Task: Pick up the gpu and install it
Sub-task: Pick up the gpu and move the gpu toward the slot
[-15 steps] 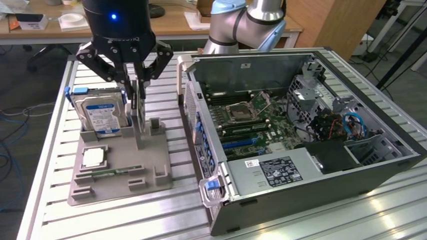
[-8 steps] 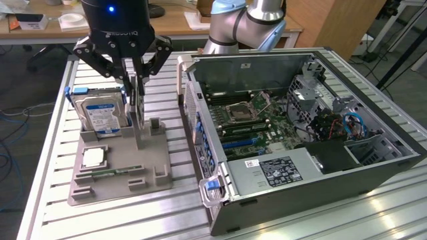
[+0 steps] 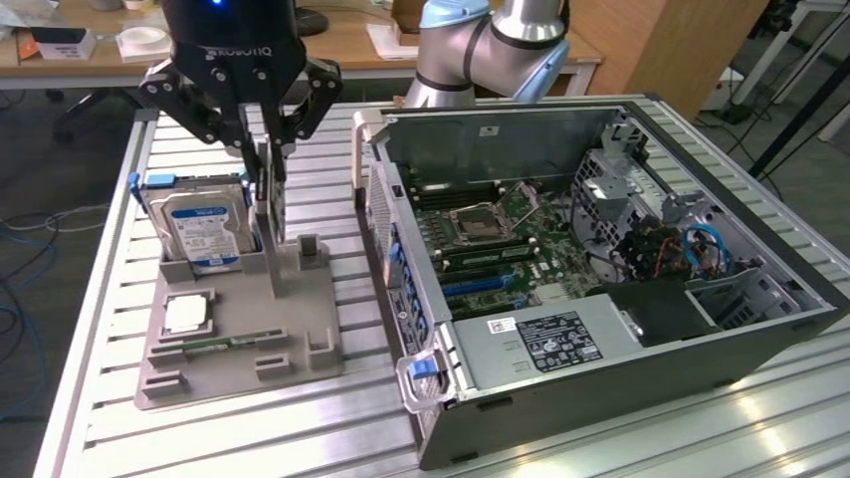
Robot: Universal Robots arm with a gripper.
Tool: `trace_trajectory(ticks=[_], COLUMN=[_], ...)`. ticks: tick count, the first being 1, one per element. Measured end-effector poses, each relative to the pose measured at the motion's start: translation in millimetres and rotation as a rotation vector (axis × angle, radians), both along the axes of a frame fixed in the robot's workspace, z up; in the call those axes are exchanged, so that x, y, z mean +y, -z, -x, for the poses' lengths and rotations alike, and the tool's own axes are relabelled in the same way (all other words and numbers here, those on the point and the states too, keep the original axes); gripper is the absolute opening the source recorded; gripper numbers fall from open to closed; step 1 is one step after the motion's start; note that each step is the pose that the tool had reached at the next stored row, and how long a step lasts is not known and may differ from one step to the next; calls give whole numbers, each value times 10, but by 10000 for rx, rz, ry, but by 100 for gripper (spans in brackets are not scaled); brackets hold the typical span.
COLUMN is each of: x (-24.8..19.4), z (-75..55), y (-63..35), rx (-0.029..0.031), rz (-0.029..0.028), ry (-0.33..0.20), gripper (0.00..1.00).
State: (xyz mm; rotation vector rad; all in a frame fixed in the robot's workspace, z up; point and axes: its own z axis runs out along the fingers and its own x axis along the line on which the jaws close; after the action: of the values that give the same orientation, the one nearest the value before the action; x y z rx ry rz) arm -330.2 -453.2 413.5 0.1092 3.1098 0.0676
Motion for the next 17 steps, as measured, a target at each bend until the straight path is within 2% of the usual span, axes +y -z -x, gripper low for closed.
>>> trace_trajectory(ticks=[8,17], x=[0,0], z=[5,-6], y=[-92,-94], rx=[-2,-2], rz=[1,3], ry=[0,0], gripper=[26,26])
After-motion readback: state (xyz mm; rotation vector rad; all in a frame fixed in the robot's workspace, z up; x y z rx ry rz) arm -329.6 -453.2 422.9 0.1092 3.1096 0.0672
